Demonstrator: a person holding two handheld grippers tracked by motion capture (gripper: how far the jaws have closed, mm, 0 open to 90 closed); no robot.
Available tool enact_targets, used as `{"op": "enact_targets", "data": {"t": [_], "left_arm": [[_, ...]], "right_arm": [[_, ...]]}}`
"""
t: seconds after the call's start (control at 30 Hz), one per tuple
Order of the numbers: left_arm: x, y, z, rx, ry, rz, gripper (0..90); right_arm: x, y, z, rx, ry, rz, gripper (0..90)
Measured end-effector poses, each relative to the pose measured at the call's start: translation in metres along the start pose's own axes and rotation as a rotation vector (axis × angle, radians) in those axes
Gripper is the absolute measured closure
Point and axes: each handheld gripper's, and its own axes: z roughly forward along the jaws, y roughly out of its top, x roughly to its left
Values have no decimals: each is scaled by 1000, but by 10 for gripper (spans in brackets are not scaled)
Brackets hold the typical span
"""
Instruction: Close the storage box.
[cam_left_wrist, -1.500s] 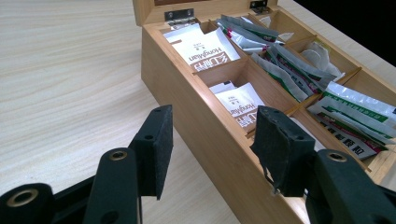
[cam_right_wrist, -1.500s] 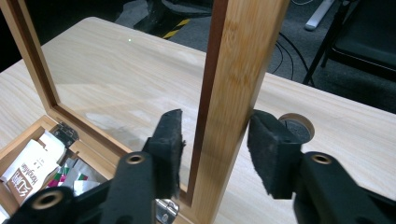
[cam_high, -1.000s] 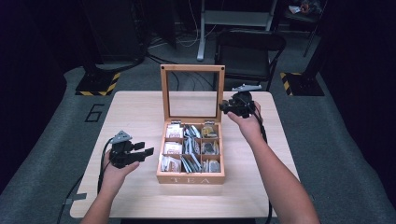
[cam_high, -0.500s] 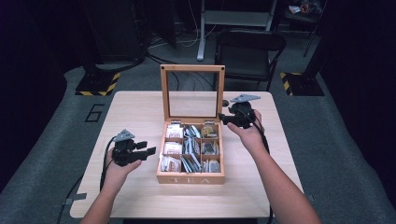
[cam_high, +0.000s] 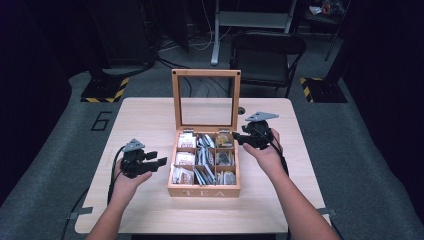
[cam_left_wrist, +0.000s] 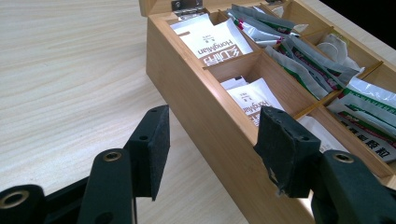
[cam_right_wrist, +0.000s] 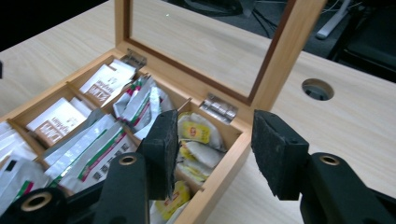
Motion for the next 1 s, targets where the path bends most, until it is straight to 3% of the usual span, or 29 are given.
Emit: {"op": "enact_targets", "data": {"t": [0.5,0.8,1.0], "left_arm": [[0,-1,1,10,1,12,444],[1,-1,1,8,2,2,441],[3,-2,0,5,7,-2,439]], "right_arm": [[17,-20,0,9,29,-30,549],[42,-34,1,14,67,-70,560],[52,-37,1,10,90,-57,559]]}}
